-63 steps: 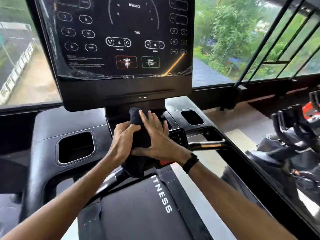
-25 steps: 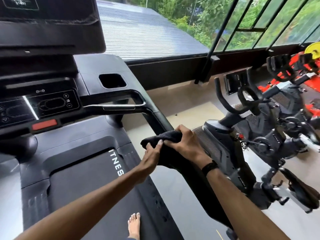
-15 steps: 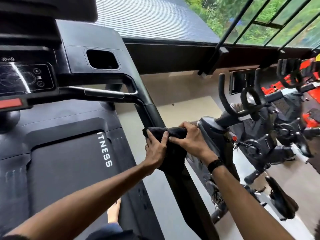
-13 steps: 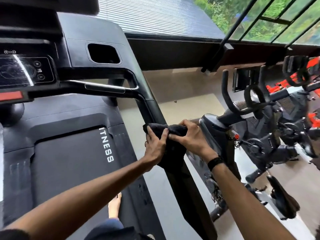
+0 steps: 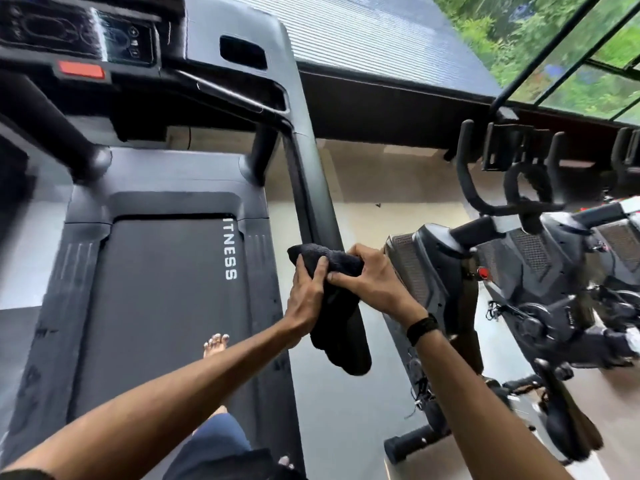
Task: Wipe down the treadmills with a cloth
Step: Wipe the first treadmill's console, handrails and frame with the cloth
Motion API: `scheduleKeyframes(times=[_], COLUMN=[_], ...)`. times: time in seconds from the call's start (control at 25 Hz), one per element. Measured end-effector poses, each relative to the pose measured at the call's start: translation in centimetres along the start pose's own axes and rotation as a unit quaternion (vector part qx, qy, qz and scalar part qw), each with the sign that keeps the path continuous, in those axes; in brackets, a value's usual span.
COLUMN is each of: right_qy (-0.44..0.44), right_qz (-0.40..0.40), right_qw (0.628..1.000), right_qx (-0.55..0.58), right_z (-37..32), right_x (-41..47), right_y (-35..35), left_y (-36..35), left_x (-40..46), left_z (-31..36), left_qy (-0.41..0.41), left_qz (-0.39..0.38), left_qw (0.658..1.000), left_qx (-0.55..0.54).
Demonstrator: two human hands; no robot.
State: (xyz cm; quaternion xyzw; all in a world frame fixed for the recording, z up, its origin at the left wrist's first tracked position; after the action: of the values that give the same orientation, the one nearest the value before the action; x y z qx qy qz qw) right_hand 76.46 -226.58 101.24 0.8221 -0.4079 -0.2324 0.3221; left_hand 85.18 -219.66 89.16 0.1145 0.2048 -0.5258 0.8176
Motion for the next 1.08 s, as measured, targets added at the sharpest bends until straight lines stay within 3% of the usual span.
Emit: scheduleKeyframes(times=[0.24,0.44,0.64,0.72,0.84,0.88,0.96,1.04,1.08], right_qy=[-0.003,0.018,0.016,0.032,0.045,0.024,-0.068,-0.140,-0.149], right_qz=[-0.055,-0.078,-0.214,-0.165,0.018,0.019,-0.068,-0.139,-0.136], right_qw=[0.998,0.996,0.975,0.982,0.999,0.998,0.993,0.978,0.976], right_qx=[-0.002,-0.024,0.064,0.084,-0.022,-0.056,-0.070,-0.073,-0.087], right_z=[2.7,1.7,-1.1,-2.3,-1.3,-0.6,0.9,1.7,1.8], right_x=[-10.8,-14.1,-15.2,-14.2,-11.0,-9.8,-7.4,-5.1,-3.9], right_y=[-1.5,-1.5,-2.4,-2.0,-1.4,-2.2,-4.5,-6.6,-7.0], left_y=[-3.3,-5.3,-8.8,-9.5,-9.8,-9.9,-9.9,-10.1,-10.0], left_x=[-11.0,-11.5,-10.7,-9.9,-9.0,-9.0,-8.9,-8.1,-7.6], left_z=[-3.8,-7.1,-10.8,-10.7,-10.3,-10.4,-10.7,-11.1,-11.2], left_qy=[0.015,-0.002,0.097,0.108,0.098,0.099,0.107,0.126,0.131], left_qz=[0.019,0.037,0.005,0.018,0.117,0.161,0.237,0.273,0.275], left_qw=[0.996,0.982,0.924,0.899,0.878,0.873,0.857,0.831,0.817], left_qx=[-0.087,-0.187,-0.369,-0.425,-0.453,-0.449,-0.445,-0.467,-0.490])
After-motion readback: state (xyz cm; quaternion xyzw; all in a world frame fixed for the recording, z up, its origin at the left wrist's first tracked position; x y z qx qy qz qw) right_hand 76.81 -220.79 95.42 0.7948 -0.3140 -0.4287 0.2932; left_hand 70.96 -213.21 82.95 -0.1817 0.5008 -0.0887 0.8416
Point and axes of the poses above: each hand's wrist, its own x-axis towards the middle knuckle, its own y-axis out of the back of the hand, z = x × y, the point moved 8 cm from there along x, towards the middle knuckle
